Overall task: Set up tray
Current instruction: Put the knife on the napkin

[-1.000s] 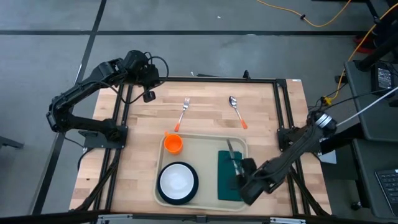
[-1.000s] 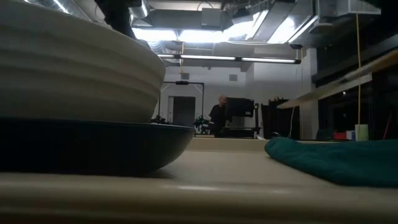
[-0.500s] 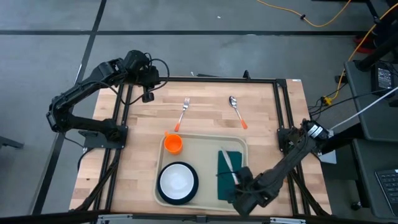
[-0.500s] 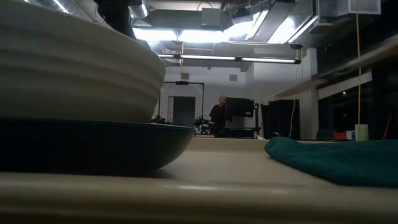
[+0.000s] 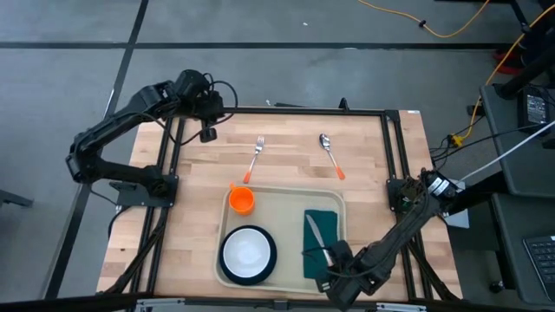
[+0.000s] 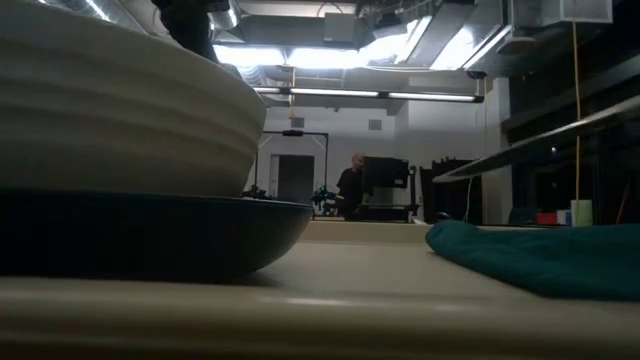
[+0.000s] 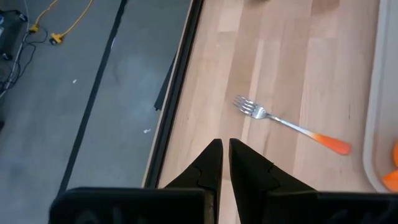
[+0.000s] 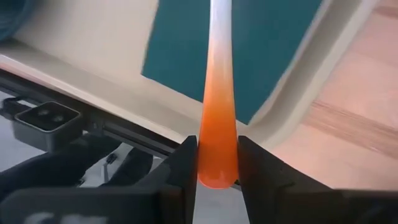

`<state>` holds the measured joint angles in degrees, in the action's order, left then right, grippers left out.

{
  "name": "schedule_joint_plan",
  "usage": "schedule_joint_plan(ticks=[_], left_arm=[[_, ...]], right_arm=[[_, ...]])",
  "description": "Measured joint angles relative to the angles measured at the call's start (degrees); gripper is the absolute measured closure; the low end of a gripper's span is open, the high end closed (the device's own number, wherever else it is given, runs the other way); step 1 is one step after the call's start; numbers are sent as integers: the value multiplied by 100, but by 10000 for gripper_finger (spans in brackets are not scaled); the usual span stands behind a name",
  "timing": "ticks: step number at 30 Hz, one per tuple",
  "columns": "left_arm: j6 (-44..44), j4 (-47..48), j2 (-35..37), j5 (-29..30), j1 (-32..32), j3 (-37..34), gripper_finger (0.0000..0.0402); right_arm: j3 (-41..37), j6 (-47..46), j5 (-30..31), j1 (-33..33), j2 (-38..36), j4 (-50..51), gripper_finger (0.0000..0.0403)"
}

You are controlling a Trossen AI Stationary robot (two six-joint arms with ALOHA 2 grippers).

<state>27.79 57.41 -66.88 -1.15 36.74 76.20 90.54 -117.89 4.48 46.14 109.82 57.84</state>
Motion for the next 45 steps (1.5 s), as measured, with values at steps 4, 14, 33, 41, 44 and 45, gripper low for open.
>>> schedule_joint_plan(ticks=[4,14,33,41,44,45], left_arm=[[156,-24,-126,7,15,0,380],[540,48,-392,3,13,0,380],[660,41,-386,-37,13,0,380],[645,41,-386,-37,15,0,380],[645,43,-384,-37,15,0,380],[645,49,-384,-37,15,0,380]], right_arm=[[0,-207,-7,4,0,57,307],[0,-432,-250,-362,107,98,307],[-4,-520,12,-1149,372,-123,307],[-4,-689,-407,-1058,372,80,307],[-4,-700,-411,-988,372,305,307],[-4,-698,-411,-959,372,351,307]])
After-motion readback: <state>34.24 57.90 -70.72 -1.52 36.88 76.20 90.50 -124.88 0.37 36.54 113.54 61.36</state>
